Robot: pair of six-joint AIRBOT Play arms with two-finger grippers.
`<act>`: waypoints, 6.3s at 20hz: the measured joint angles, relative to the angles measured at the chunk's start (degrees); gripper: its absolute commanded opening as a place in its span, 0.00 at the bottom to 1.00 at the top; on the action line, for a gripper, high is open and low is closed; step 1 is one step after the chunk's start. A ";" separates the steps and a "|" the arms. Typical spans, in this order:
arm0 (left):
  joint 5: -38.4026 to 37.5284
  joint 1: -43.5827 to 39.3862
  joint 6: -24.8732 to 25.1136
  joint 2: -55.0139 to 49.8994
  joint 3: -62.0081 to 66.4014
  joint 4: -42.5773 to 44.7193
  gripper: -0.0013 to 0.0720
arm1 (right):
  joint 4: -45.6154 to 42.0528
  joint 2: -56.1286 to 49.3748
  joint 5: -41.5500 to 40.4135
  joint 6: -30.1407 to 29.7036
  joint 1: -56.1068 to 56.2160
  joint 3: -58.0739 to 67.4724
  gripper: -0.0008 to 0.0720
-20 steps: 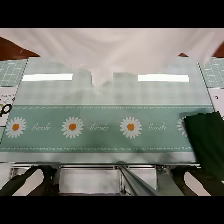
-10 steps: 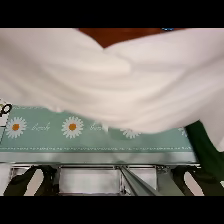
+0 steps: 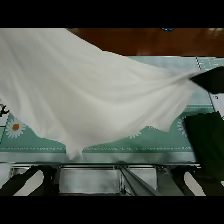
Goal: Fold the shirts.
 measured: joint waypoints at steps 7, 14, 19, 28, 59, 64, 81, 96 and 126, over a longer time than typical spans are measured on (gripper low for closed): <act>19.52 -6.56 1.42 -27.12 -2.67 -0.22 0.04 | 3.54 -32.06 -20.20 -3.98 0.00 1.49 0.05; 24.00 -7.87 -0.94 -39.04 -2.89 -0.81 0.71 | 6.45 -54.90 -24.41 2.89 -0.59 18.43 0.59; 9.44 0.70 -4.70 -37.66 -3.74 10.08 0.71 | -3.30 -53.66 -11.80 6.21 -7.56 20.00 0.59; 2.03 12.81 -1.29 -23.23 -42.23 7.76 0.71 | -7.17 -23.41 -22.49 5.53 -15.26 -22.58 0.59; 9.53 8.96 -11.28 -24.76 -50.07 1.40 0.70 | 1.29 -13.88 -24.26 1.36 -15.78 -34.60 0.59; 9.73 6.88 -10.56 -24.83 -49.83 0.15 0.04 | 1.31 -13.88 -24.44 0.92 -15.78 -34.60 0.59; 6.49 2.95 -4.98 -21.73 -41.92 -0.42 0.04 | 7.15 -22.45 -23.32 -1.60 -13.22 -34.01 0.59; 5.09 5.09 -4.81 -14.73 -25.86 -0.76 0.04 | 4.96 -31.32 -13.11 1.49 -0.81 10.49 0.04; 4.11 1.84 -15.08 29.44 -27.52 29.86 0.04 | -10.36 5.92 4.17 8.98 -0.07 15.34 0.04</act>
